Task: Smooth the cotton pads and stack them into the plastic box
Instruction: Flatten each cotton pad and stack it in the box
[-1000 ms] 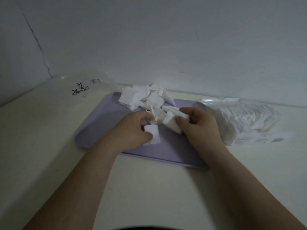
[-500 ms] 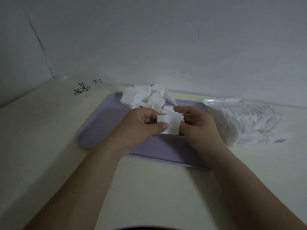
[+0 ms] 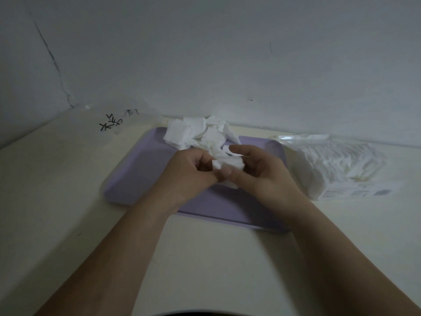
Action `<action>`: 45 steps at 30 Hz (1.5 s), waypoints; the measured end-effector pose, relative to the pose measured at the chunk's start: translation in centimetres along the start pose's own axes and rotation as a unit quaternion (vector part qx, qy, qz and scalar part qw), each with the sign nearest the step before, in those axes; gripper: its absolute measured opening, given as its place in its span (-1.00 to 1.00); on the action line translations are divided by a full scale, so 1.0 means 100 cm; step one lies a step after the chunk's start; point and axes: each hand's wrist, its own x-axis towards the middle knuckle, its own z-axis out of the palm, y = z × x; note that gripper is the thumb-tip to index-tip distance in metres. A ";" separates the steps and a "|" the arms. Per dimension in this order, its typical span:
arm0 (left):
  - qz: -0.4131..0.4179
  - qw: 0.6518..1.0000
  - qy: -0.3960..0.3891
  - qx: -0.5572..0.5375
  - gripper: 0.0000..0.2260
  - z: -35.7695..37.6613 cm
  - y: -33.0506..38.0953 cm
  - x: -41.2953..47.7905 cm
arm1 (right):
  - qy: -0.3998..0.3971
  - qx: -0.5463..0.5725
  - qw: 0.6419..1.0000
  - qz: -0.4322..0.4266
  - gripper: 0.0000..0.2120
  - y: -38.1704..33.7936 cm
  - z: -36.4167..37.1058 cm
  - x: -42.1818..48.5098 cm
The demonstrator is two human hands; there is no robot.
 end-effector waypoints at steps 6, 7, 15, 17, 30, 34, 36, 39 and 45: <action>0.006 0.995 0.079 0.052 -0.86 -0.012 0.001 0.007 | 0.120 -0.125 0.985 -0.002 -0.65 0.009 -0.006 0.005; 0.016 0.991 0.107 0.077 -0.82 -0.017 -0.001 0.012 | 0.139 -0.131 0.982 0.002 -0.65 0.010 -0.010 0.006; 0.030 0.981 -0.029 0.191 -0.51 -0.013 -0.012 0.041 | 0.151 -0.110 0.982 0.004 -0.68 0.012 -0.013 0.010; 0.009 0.983 -0.004 0.182 -0.57 -0.010 -0.008 0.044 | 0.149 -0.100 0.984 0.001 -0.60 0.012 -0.012 0.009; -0.017 0.977 0.063 0.201 -0.93 -0.005 -0.008 0.046 | 0.150 -0.121 0.981 0.005 -0.66 0.013 -0.011 0.010; 0.017 0.984 0.064 0.168 -0.88 -0.005 -0.017 0.040 | 0.153 -0.115 0.981 0.010 -0.67 0.014 -0.011 0.010; 0.021 0.982 0.096 0.159 -0.88 -0.005 -0.017 0.038 | 0.157 -0.108 0.982 0.013 -0.68 0.014 -0.011 0.010; 0.030 0.982 0.161 0.092 -0.92 -0.008 -0.007 0.036 | 0.167 -0.095 0.981 0.020 -0.67 0.015 -0.012 0.010; -0.011 0.960 0.076 -0.269 -0.83 0.003 0.016 0.025 | 0.168 -0.075 0.983 0.019 -0.66 0.015 -0.011 0.010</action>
